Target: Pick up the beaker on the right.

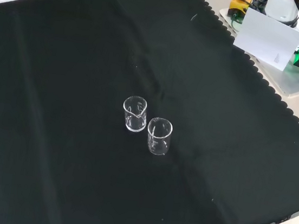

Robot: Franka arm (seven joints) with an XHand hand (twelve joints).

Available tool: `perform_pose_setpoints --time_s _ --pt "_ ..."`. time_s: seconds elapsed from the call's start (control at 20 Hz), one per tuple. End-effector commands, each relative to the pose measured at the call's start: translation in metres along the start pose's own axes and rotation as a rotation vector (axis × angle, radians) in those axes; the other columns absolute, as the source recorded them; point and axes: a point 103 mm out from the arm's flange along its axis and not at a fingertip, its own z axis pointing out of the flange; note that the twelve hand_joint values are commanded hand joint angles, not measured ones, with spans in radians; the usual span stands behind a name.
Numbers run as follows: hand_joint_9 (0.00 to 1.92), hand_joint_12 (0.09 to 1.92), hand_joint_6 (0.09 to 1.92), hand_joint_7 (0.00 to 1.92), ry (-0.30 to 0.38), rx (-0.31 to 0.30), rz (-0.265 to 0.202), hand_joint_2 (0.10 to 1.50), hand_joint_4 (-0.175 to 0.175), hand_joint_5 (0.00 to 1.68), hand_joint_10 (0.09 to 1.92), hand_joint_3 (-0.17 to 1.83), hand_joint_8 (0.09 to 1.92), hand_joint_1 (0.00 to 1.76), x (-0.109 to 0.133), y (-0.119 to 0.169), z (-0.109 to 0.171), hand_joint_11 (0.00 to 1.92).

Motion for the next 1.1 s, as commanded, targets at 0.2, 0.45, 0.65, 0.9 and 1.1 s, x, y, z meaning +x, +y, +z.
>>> perform_pose_setpoints --time_s 0.2,0.45,0.65,0.9,1.1 --pt "0.09 0.99 0.09 0.07 0.042 0.008 0.026 1.27 -0.063 0.24 0.69 0.20 0.55 0.19 -0.005 0.028 0.040 0.00" --pt "0.10 1.00 0.09 0.07 0.050 0.026 0.009 1.24 -0.064 0.24 0.70 0.19 0.55 0.23 0.007 0.056 0.072 0.00" --pt "0.10 1.00 0.09 0.07 0.069 0.042 -0.010 1.24 -0.065 0.24 0.70 0.19 0.56 0.24 0.015 0.078 0.101 0.00" --pt "0.11 1.00 0.09 0.07 0.080 0.085 -0.014 1.23 -0.066 0.24 0.70 0.19 0.56 0.26 0.016 0.101 0.135 0.00" --pt "0.11 1.00 0.09 0.06 0.106 0.104 -0.025 1.22 -0.068 0.24 0.71 0.19 0.57 0.29 0.016 0.117 0.151 0.00"
